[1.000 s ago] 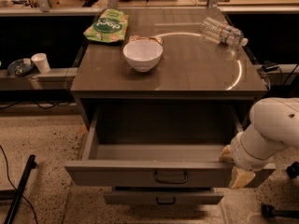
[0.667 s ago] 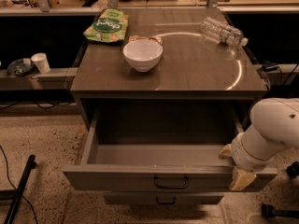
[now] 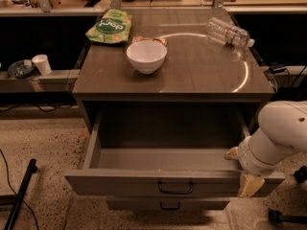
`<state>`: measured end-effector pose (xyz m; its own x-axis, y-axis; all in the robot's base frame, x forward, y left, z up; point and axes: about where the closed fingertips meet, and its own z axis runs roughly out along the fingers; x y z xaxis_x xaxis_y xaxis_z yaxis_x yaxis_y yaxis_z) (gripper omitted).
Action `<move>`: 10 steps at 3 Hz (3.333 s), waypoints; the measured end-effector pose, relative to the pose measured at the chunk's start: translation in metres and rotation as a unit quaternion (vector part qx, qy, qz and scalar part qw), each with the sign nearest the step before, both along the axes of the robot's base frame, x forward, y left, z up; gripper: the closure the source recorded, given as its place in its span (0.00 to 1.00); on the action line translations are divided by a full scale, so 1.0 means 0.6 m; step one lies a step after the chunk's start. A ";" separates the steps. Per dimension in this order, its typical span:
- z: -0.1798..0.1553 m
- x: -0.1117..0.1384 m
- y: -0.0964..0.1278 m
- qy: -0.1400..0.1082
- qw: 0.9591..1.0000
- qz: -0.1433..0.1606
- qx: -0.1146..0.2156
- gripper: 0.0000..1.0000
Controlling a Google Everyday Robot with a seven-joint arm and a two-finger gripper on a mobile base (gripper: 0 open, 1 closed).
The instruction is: Open top drawer
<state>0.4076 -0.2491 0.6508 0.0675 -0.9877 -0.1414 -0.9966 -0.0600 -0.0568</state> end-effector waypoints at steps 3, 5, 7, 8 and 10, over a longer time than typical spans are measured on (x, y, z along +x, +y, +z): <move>0.003 -0.018 -0.002 -0.001 1.000 -0.008 -0.007 0.00; 0.021 -0.086 0.002 0.002 1.000 -0.021 -0.012 0.16; 0.027 -0.116 0.005 0.012 1.000 -0.024 -0.011 0.45; 0.031 -0.122 0.008 0.012 1.000 -0.023 -0.014 0.30; 0.031 -0.122 0.008 0.013 1.000 -0.022 -0.014 0.00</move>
Offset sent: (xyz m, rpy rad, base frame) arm 0.0000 0.0000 0.0000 0.0000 0.0000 0.0000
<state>0.3347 -0.2443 0.6694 0.0197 -0.9931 -0.1152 -0.9994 -0.0163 -0.0307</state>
